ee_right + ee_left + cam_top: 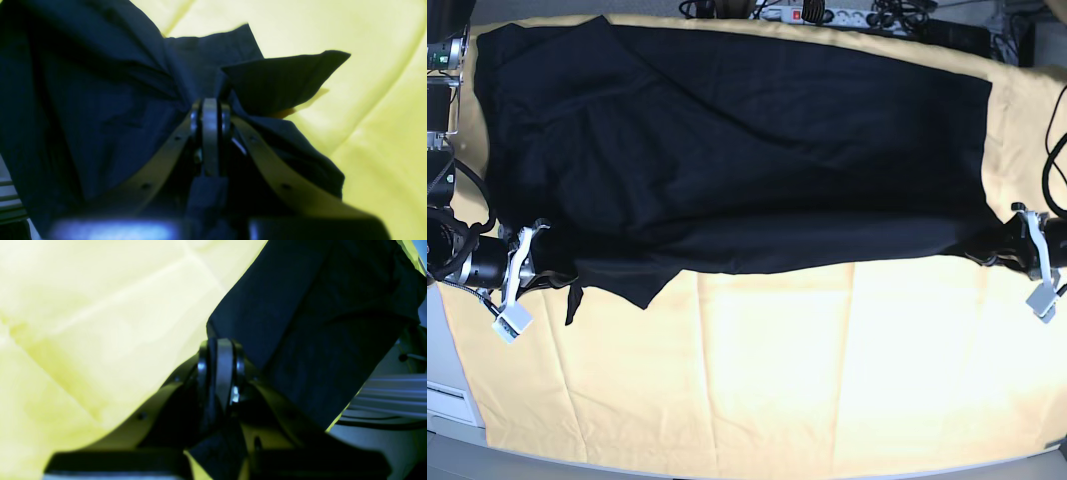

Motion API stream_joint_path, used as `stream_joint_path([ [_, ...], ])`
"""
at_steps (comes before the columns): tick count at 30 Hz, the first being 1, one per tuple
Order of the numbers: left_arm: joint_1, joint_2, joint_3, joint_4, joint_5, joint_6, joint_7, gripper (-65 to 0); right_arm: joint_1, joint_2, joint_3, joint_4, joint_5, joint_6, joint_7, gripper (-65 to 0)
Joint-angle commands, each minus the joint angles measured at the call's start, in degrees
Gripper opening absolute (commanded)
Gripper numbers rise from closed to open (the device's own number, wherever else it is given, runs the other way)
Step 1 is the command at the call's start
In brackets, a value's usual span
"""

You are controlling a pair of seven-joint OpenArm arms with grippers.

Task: Fold the T-shirt properly
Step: 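Lay the folded hem over the shirt body with both grippers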

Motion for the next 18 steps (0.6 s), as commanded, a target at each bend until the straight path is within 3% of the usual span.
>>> stream_joint_path([
  [1, -1.18, -2.1, -0.55, 0.63, -1.19, -0.47, -0.52, -65.0, 0.83, 1.4, 0.81, 1.53, 2.03, 0.3, -0.28, -65.0],
  [10, -0.98, -3.93, -0.55, 0.63, -1.19, -0.47, -0.94, -65.0, -6.54, 5.51, 8.63, 12.85, 4.66, 0.3, -1.01, -65.0],
  [18, -0.98, -3.93, -0.55, 0.81, -1.19, -0.47, -0.94, -65.0, -14.6, 6.73, 19.02, 13.25, 8.02, 0.3, -1.79, -65.0],
])
